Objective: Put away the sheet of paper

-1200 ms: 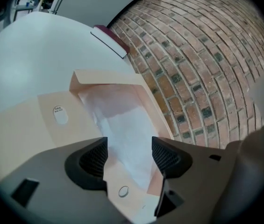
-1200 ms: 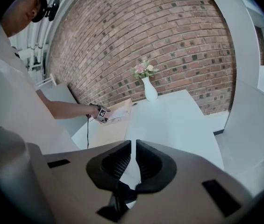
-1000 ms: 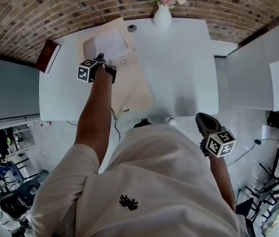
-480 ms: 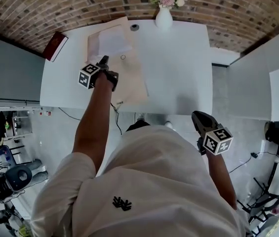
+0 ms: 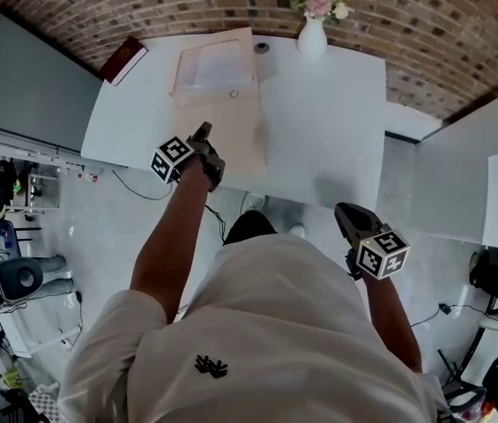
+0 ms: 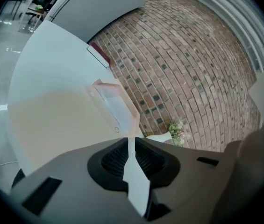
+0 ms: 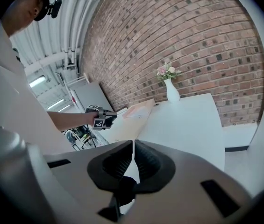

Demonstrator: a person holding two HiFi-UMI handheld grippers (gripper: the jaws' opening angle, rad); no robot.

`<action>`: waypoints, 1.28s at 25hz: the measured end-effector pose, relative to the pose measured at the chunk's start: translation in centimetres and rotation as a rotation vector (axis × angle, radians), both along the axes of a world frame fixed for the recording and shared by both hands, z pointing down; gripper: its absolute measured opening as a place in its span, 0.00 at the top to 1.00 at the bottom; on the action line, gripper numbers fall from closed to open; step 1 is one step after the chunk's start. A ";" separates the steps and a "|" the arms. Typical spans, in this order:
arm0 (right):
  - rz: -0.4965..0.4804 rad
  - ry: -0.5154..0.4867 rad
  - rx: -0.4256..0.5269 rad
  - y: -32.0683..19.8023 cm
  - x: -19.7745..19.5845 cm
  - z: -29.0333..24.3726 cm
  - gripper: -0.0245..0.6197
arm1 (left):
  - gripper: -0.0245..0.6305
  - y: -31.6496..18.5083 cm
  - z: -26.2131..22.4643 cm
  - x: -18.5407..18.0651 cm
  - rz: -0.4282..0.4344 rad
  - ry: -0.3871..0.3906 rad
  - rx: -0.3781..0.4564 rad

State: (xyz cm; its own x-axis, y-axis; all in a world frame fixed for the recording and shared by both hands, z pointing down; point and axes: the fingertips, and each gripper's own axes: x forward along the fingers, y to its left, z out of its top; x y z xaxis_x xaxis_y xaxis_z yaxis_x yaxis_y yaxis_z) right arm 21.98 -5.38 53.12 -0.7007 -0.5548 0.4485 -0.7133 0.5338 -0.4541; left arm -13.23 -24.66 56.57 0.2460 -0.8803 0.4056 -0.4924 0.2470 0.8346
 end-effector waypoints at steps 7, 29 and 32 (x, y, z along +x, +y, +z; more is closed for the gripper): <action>-0.049 -0.016 0.018 0.8 -0.3 -0.7 0.91 | 0.93 4.8 -2.0 3.1 0.098 0.010 0.070; -0.061 0.010 0.072 2.5 0.6 -2.1 0.91 | 0.93 10.6 -3.5 6.7 0.221 -0.023 0.098; -0.065 0.013 0.076 2.4 0.5 -2.2 0.92 | 0.93 10.6 -3.5 6.8 0.220 -0.024 0.100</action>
State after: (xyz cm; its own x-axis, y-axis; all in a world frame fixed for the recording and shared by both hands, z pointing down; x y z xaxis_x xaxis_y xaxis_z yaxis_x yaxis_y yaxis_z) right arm 22.45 -2.96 50.93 -0.7308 -0.5411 0.4162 -0.6816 0.6117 -0.4016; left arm -6.44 -14.10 53.05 0.4274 -0.8430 0.3267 -0.5450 0.0480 0.8370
